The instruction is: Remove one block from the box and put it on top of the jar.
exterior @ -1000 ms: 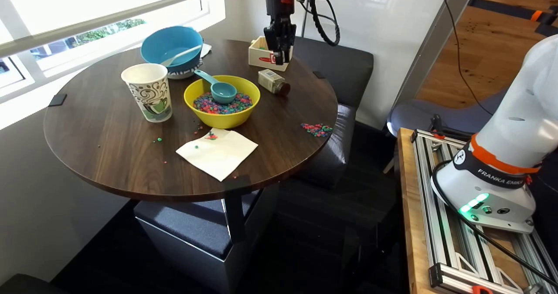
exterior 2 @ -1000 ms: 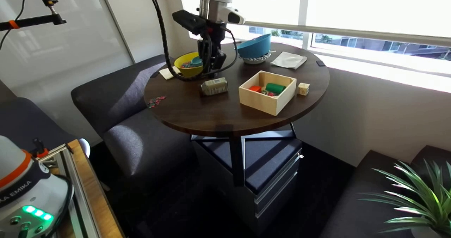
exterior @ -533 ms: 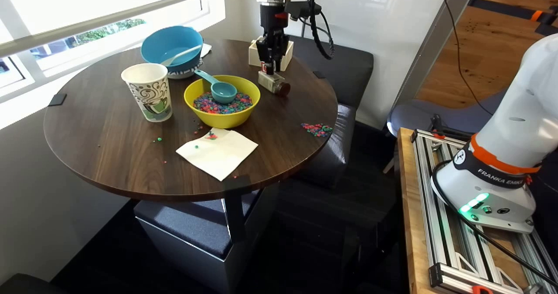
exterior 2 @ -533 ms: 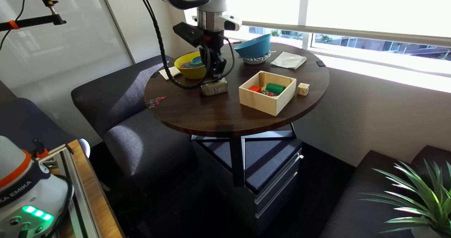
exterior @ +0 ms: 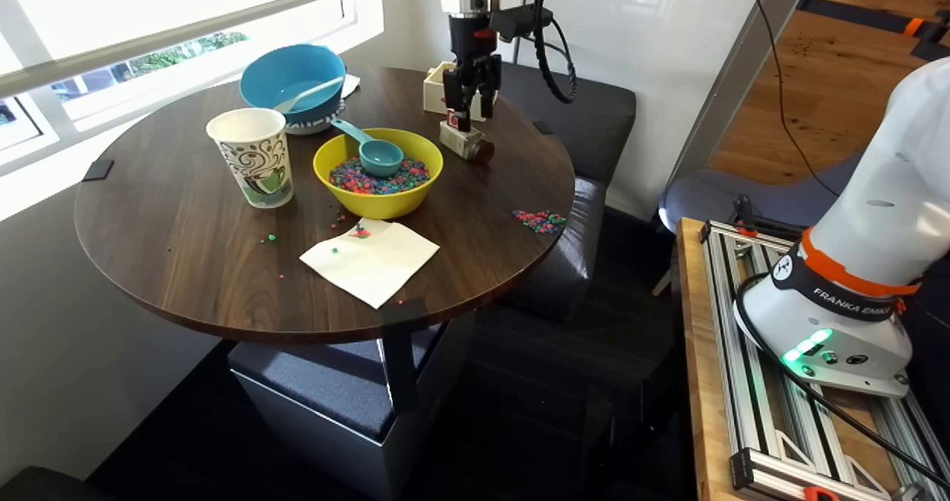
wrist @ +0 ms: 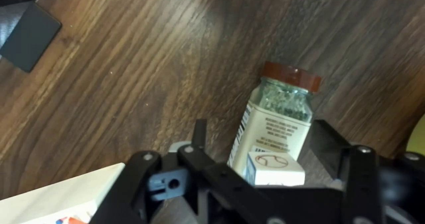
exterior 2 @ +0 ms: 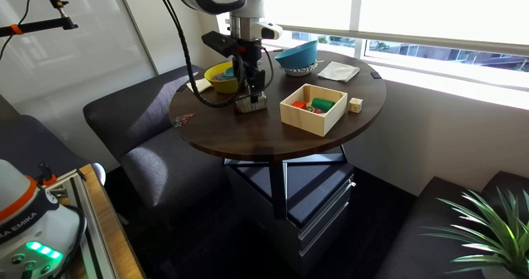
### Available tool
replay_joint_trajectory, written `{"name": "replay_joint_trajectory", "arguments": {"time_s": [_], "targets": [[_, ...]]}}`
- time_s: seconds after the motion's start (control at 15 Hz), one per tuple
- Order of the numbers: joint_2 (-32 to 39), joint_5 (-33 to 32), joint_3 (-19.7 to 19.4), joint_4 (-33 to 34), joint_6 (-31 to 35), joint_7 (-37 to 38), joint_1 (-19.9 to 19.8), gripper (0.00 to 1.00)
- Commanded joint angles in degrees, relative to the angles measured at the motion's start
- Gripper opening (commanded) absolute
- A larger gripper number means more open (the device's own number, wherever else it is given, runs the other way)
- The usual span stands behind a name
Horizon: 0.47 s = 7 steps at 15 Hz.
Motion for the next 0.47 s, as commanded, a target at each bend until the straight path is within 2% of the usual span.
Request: {"name": "replay_joint_trajectory", "arguments": {"time_s": [0.0,0.2,0.27,0.33,0.4], "targets": [[-4.89,3.91,0.21,-0.52,-6.16,-6.06,-1.86,1.0],[-8.99,7.85,-1.01,0.27,-11.24,-13.65,-4.17,1.0],[-10.39,9.79,-1.71,0.01,-10.13,-18.15,-5.27,1.0],[-7.3,6.58,-1.37,1.19,-9.29,-12.18,-3.14,1.0],[-8.48,6.92,-1.88,1.29,-9.51,-13.29,-3.69,1.0]]}}
